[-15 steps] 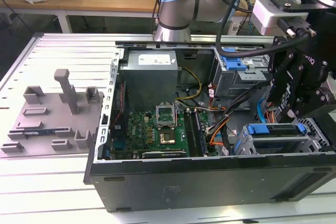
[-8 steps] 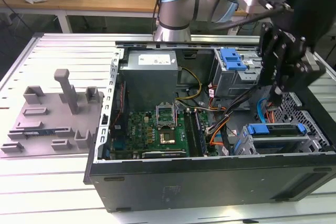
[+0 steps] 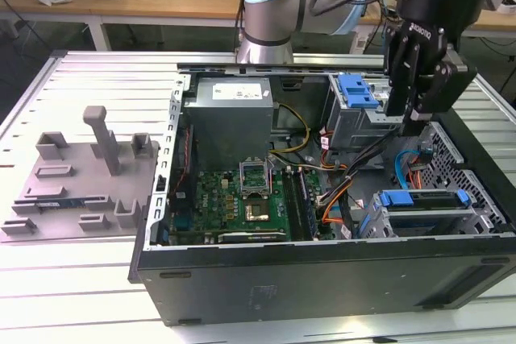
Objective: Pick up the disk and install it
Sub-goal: 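Insert the first disk wire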
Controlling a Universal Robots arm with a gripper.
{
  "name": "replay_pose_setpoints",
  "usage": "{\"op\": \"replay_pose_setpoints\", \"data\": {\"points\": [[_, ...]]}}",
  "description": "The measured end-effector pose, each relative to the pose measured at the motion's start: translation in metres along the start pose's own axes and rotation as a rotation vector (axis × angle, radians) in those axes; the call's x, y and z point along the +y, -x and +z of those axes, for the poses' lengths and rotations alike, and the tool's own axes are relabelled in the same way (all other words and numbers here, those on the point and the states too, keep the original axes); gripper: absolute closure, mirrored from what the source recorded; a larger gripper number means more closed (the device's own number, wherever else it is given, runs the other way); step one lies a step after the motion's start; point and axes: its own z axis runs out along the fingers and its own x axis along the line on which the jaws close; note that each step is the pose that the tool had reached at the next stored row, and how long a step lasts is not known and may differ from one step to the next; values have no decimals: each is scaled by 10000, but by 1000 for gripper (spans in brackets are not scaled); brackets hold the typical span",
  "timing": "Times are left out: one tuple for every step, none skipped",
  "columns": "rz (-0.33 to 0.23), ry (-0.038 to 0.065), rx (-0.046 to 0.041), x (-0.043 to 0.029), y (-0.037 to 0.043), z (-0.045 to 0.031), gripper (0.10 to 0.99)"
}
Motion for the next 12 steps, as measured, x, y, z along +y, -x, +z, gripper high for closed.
{"op": "replay_pose_setpoints", "data": {"points": [[-15,0,322,0,41,-8,580],[-26,-1,565,0,61,-11,580],[-35,-1,747,-1,72,-14,580],[-47,-1,1013,-1,91,-18,580],[-56,-2,1192,-1,98,-19,580],[-32,-24,1373,2,100,-15,580],[40,-49,1391,1,102,-10,580],[117,-63,1399,1,103,-7,580],[277,-73,1408,2,106,0,580],[491,-75,1419,3,108,10,580],[638,-66,1432,4,110,20,663],[706,-56,1453,5,111,26,663]]}}
